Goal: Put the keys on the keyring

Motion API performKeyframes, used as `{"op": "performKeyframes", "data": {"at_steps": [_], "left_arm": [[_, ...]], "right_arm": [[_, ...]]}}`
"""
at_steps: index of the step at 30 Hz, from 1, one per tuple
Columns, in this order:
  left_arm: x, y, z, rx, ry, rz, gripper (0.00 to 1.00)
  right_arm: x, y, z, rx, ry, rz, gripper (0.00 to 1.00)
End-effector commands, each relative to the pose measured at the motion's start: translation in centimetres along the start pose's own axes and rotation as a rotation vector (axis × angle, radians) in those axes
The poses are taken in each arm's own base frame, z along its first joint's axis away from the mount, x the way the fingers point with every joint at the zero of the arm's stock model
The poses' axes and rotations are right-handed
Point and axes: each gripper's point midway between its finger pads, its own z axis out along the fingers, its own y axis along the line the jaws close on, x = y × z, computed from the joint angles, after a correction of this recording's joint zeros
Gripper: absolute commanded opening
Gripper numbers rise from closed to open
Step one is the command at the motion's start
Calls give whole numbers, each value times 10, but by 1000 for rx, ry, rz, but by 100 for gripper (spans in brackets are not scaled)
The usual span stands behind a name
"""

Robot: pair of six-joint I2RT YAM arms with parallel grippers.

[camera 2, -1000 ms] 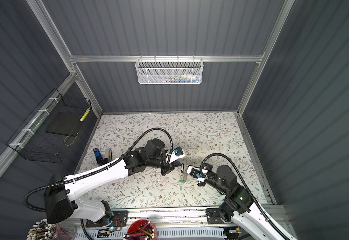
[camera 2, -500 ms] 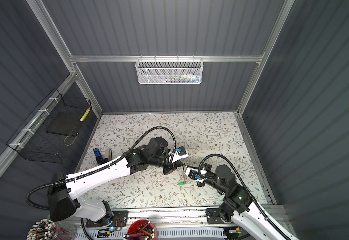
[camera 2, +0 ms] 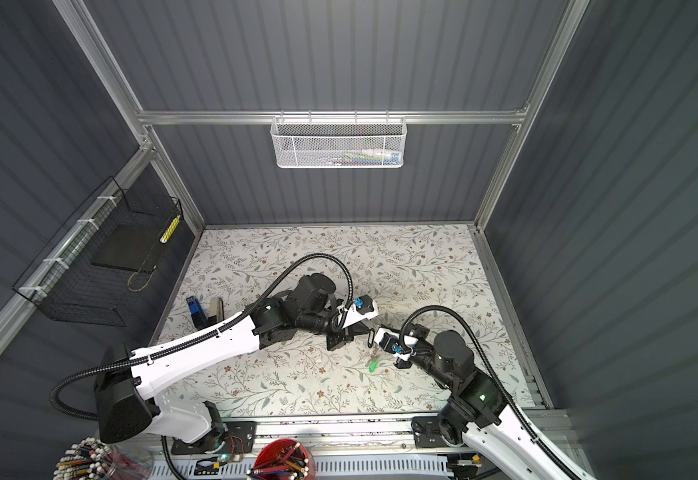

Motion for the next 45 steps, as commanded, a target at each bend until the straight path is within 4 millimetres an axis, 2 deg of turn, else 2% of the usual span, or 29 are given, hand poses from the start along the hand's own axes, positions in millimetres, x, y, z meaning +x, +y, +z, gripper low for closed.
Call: {"op": "performKeyframes", "data": {"at_steps": [1,3,7,13,15,19,26,29,32,34,35,39,43,45], "left_arm": [[-14,-8,-5,38,-42,32,0],[-13,-9,-6,34,-46,36,0],[-20,-9,-6,36,-94,19,0],[-15,9,7,-35,-65,-51,0],[-11,16,6,-77,-38,-50,0],[-5,18,1,-95,15,-51,0],[4,27,-6,-151,105,-38,0],[11,32,-8,-175,163,-45,0],[14,37,-6,-186,201,-60,0],[24,40,-4,-198,241,-80,0],[13,46,-8,-214,228,-82,0],[13,49,-8,-210,246,-102,0],[4,43,-6,-167,218,-98,0],[1,39,-7,-143,207,-87,0]], "right_arm": [[-19,-17,-4,57,-49,5,0],[-20,-19,-6,68,-50,-3,0],[-30,-12,-8,21,-101,-16,0],[-36,-9,-9,-6,-116,-20,0],[-31,-16,-9,32,-80,-23,0],[-25,-38,-12,142,-19,-17,0],[-38,-41,-14,130,-34,-48,0],[-42,-36,-14,93,-39,-65,0],[-53,-22,-14,14,-92,-73,0],[-57,-18,-15,-2,-116,-77,0],[-58,-17,-17,-4,-125,-81,0],[-62,-12,-19,-30,-146,-65,0],[-52,-4,-4,-77,-93,28,0],[-40,-11,4,-28,-35,83,0]]}}
